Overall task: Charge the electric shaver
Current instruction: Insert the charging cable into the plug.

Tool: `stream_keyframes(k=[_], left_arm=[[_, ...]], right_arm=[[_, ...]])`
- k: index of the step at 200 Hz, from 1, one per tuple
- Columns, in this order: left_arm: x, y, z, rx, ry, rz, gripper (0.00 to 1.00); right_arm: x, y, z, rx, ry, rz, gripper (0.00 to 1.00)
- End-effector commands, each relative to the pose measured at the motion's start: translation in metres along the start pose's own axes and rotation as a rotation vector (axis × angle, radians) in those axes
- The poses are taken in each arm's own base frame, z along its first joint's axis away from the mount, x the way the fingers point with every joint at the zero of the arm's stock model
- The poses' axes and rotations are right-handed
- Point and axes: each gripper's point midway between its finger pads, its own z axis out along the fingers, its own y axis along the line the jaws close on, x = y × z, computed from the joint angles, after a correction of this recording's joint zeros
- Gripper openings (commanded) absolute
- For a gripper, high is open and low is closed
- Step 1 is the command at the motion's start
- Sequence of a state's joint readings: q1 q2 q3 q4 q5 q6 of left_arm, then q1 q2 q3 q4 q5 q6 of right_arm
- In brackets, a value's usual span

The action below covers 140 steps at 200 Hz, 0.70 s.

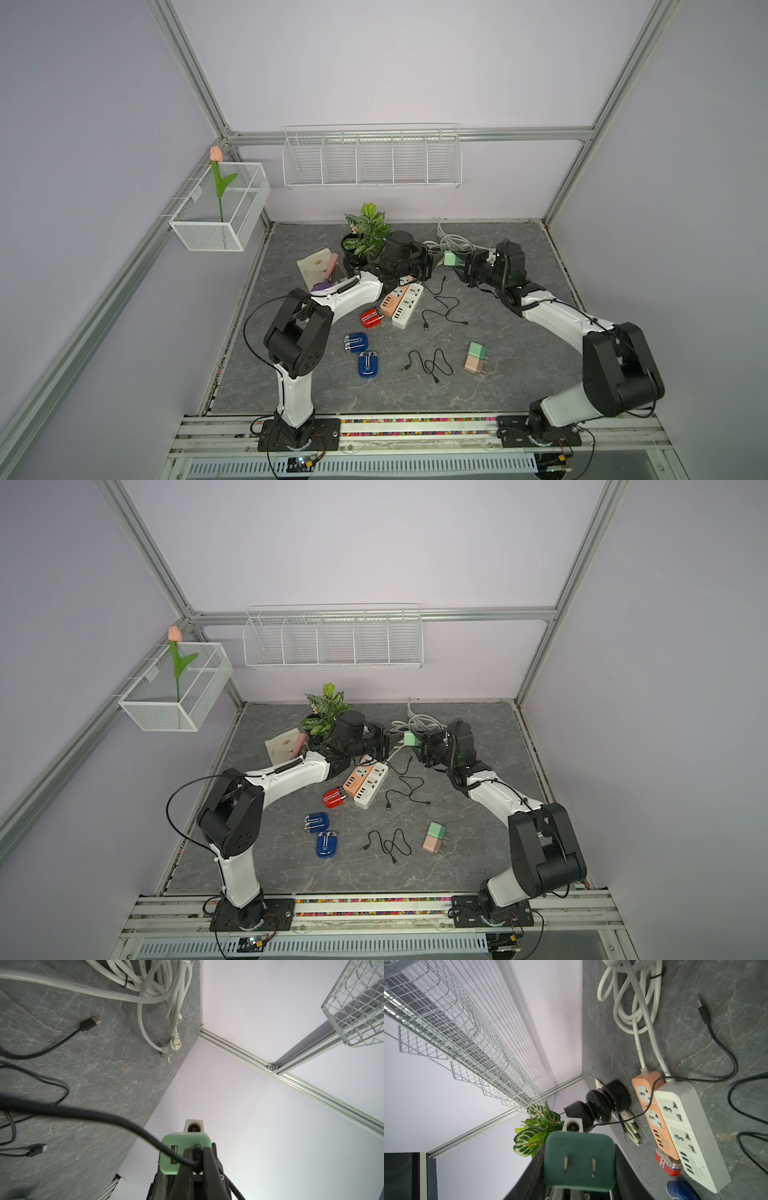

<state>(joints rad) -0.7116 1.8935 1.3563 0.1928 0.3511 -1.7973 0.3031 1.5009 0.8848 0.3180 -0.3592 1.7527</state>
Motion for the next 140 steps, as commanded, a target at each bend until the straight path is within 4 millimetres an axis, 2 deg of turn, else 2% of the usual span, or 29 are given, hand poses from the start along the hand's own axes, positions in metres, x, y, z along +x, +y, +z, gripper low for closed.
stream_keyframes(k=[1,33,54,76,103,108,140], left_arm=[[0.04,0.0,0.003,-0.005,0.166,0.066,0.2],[0.033,0.002,-0.016,-0.039,0.15,0.214,0.56],[0.028,-0.006,-0.027,-0.032,0.118,0.361,0.69],[0.031,-0.02,-0.029,0.005,0.114,0.567,0.71],[0.033,-0.01,-0.027,0.019,0.101,0.736,0.7],[0.033,-0.009,-0.026,0.034,0.1,0.758,0.69],[0.047,-0.008,-0.019,0.085,0.116,0.876,0.66]], right_arm=[[0.046,0.022,-0.012,-0.018,0.17,-0.019,0.07],[0.021,0.016,-0.022,0.063,0.113,0.051,0.06],[0.015,0.009,-0.026,0.134,0.121,0.09,0.07],[0.014,0.005,-0.029,0.188,0.152,0.133,0.07],[0.023,0.002,-0.031,0.239,0.198,0.156,0.07],[0.013,0.003,-0.034,0.236,0.181,0.17,0.07],[0.015,-0.001,-0.036,0.257,0.205,0.198,0.07]])
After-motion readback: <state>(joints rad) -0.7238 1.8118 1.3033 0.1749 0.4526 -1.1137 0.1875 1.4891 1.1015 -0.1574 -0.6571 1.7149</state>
